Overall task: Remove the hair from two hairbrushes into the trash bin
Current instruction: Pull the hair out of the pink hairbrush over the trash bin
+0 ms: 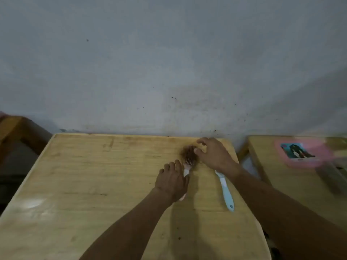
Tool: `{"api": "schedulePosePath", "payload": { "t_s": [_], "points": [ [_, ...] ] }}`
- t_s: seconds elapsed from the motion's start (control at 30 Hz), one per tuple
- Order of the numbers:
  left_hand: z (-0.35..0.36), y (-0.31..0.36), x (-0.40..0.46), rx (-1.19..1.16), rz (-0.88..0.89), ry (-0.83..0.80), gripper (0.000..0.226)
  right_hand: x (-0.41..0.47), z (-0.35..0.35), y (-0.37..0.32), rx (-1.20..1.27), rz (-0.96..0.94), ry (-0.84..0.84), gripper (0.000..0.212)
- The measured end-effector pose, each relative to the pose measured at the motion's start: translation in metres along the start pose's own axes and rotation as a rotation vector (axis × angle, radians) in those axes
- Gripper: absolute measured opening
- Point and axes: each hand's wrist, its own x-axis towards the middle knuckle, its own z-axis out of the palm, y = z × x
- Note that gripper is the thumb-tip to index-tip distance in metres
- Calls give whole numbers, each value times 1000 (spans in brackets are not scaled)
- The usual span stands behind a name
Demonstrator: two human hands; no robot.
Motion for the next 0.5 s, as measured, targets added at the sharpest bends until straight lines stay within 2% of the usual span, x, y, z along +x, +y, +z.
{"api": "schedulePosePath", "payload": {
  "t_s": [0.2, 0.37, 0.5],
  "points": [
    [30, 0, 30, -125, 2, 89, 57, 37, 23, 0, -128, 21, -11, 51],
    [51, -8, 42, -170, 8, 117, 65, 57, 39, 4, -205, 84, -68, 49],
    [58, -12, 42, -219, 49, 218, 42, 64, 51, 9, -183, 94, -42, 42]
  ]
}}
